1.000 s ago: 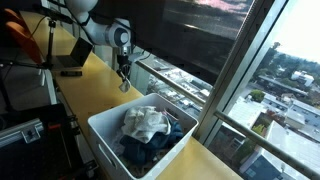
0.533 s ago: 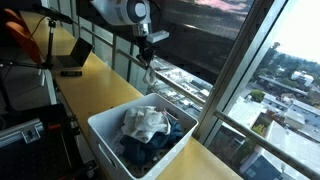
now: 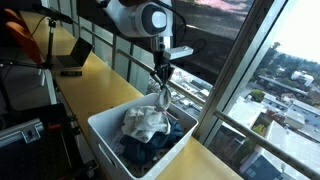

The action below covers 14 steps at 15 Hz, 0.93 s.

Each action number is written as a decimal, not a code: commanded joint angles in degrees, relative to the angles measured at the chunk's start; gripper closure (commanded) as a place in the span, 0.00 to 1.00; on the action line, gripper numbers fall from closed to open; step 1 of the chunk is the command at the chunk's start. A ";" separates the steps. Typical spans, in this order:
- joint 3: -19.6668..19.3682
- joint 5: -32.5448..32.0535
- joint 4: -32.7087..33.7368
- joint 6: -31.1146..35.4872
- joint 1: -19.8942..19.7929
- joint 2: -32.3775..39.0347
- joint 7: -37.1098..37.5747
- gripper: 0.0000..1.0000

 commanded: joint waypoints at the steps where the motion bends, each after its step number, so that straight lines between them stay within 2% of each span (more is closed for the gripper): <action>1: -0.19 0.40 -1.76 -0.39 0.17 0.34 1.33 0.61; 3: 0.40 -0.52 -3.15 -0.30 1.52 -0.52 2.52 0.46; 9: 2.43 -7.80 -6.22 0.31 9.45 0.54 8.31 0.04; 10: 2.75 -8.37 -6.44 0.11 10.23 0.67 8.62 0.00; 14: 3.42 -10.50 -7.38 0.25 12.12 1.42 9.35 0.00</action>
